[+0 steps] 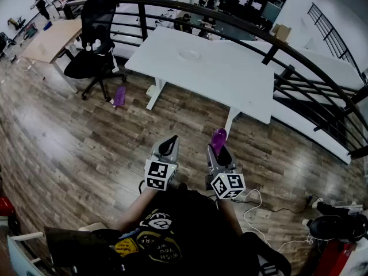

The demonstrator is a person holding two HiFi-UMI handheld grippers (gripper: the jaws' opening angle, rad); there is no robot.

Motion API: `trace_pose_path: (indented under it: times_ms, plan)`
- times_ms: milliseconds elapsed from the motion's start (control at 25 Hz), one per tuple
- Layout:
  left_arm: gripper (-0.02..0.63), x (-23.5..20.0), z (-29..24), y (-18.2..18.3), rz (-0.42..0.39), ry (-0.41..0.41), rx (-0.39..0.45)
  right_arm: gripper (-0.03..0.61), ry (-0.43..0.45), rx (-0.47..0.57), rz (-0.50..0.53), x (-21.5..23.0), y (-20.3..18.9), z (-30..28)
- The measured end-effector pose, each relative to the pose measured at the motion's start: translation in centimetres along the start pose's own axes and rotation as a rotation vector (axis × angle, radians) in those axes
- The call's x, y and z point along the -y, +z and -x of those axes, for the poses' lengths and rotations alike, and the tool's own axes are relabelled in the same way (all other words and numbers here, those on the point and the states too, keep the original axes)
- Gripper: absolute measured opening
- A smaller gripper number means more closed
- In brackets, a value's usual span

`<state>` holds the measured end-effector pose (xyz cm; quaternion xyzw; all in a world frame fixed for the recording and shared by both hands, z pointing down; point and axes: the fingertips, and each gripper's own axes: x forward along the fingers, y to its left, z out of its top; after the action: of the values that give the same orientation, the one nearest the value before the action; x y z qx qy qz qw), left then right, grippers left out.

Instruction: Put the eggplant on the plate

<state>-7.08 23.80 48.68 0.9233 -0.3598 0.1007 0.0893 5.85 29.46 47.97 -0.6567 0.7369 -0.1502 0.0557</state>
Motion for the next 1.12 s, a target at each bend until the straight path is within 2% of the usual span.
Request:
trace_pose_path:
  times_ms: [520, 800, 1120]
  plan:
    - [0.005, -1.1, 1.4, -0.3, 0.017, 0.01, 0.002, 0.202, 0.019, -0.02, 0.015, -1.8, -0.7, -0.6]
    - [0.005, -2.8, 2.5, -0.8, 0.034, 0.024, -0.003, 0.204, 0.031, -0.019, -0.043, -2.9, -1.2, -1.6]
    - [0.005, -4.4, 2.7, -1.1, 0.075, -0.02, 0.013, 0.204, 0.039, -0.029, -0.034, -5.5, -2.4, -2.4]
